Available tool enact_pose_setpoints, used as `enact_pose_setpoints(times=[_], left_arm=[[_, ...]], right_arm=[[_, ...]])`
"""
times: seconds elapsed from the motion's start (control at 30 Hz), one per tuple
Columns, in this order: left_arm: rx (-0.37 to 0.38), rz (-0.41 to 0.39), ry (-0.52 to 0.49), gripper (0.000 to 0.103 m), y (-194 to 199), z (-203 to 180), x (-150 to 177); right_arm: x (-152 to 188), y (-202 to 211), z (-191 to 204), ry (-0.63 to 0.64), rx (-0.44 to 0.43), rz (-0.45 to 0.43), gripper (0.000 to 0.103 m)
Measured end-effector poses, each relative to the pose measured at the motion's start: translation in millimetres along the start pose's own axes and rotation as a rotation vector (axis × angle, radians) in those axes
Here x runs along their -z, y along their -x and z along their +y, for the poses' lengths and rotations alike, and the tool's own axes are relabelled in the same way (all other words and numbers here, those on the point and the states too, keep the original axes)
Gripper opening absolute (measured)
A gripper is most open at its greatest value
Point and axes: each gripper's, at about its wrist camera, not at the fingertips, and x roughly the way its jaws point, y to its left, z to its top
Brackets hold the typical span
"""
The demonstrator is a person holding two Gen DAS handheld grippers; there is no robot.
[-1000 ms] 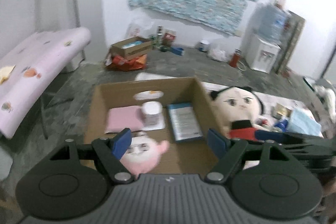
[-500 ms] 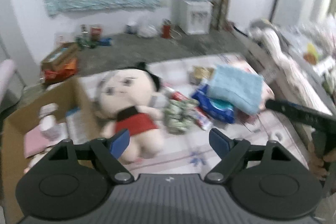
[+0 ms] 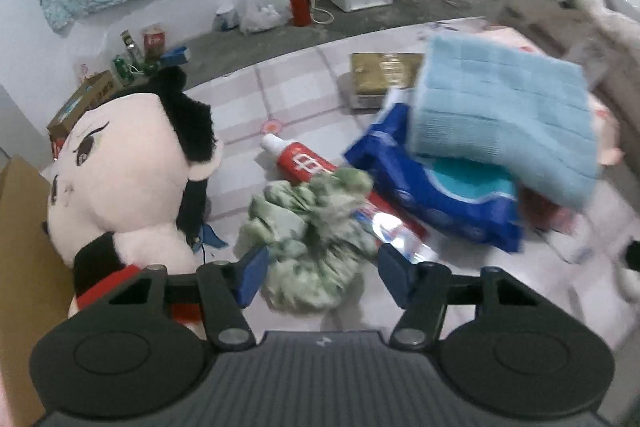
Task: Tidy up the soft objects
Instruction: 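Grasp the green scrunchie with the left tool while the right grasps the white ring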
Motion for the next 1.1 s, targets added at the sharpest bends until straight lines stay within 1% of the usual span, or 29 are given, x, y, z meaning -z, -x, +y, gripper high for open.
enact_pose_setpoints(times=[0.07,0.1,0.13,0.17,0.23,0.3,0.37,0.5,0.53,0.67,0.73,0.83,0.9,0.93,0.97,1.0,1.1], left_arm=[[0.001,-0.024,-0.025,0.06,-9,0,0],[-0.001,-0.034,-0.051,0.057,-13,-2,1],[-0.005,-0.035,-0.075,0.043,-15,-3,2],[-0.01,-0.033,-0.095,0.036,-17,-3,2],[-0.024,-0.014,-0.106,0.027,-21,-2,2],[-0.024,-0.016,-0.075,0.022,-22,4,3],[-0.024,-0.016,-0.041,0.016,-22,9,2],[-0.04,-0.003,-0.017,0.013,-16,9,1],[-0.031,0.0,-0.022,0.013,-12,9,1],[0.04,-0.002,-0.031,0.013,14,6,11],[0.072,-0.013,-0.03,0.013,28,4,18],[0.082,-0.051,-0.058,0.013,49,0,29],[0.08,-0.083,-0.089,0.013,61,-4,35],[0.079,-0.093,-0.101,0.013,66,-6,37],[0.08,-0.1,-0.11,0.013,69,-7,38],[0.081,-0.104,-0.115,0.013,73,-8,37],[0.079,-0.119,-0.126,0.013,85,-9,36]], right_arm=[[1,0,3,0.016,-0.027,-0.005,0.083],[3,-2,3,0.029,-0.017,0.01,0.083],[4,-5,8,0.039,0.0,0.026,0.083],[5,-7,10,0.052,0.02,0.043,0.083],[5,-7,14,0.079,0.029,0.038,0.083],[6,-2,18,0.096,0.033,0.014,0.083],[5,0,17,0.09,0.029,0.011,0.083],[15,5,7,0.051,0.037,0.004,0.083],[20,6,2,0.026,0.034,0.014,0.083],[30,18,-6,-0.003,0.005,-0.004,0.083],[28,14,-4,0.01,0.007,0.0,0.083],[27,9,5,0.06,0.019,0.007,0.082],[28,6,9,0.096,0.04,0.002,0.075],[28,5,12,0.117,0.072,-0.009,0.058],[28,4,14,0.137,0.109,-0.016,0.048],[27,4,13,0.131,0.114,-0.019,0.048],[30,10,11,0.103,0.094,-0.017,0.046]])
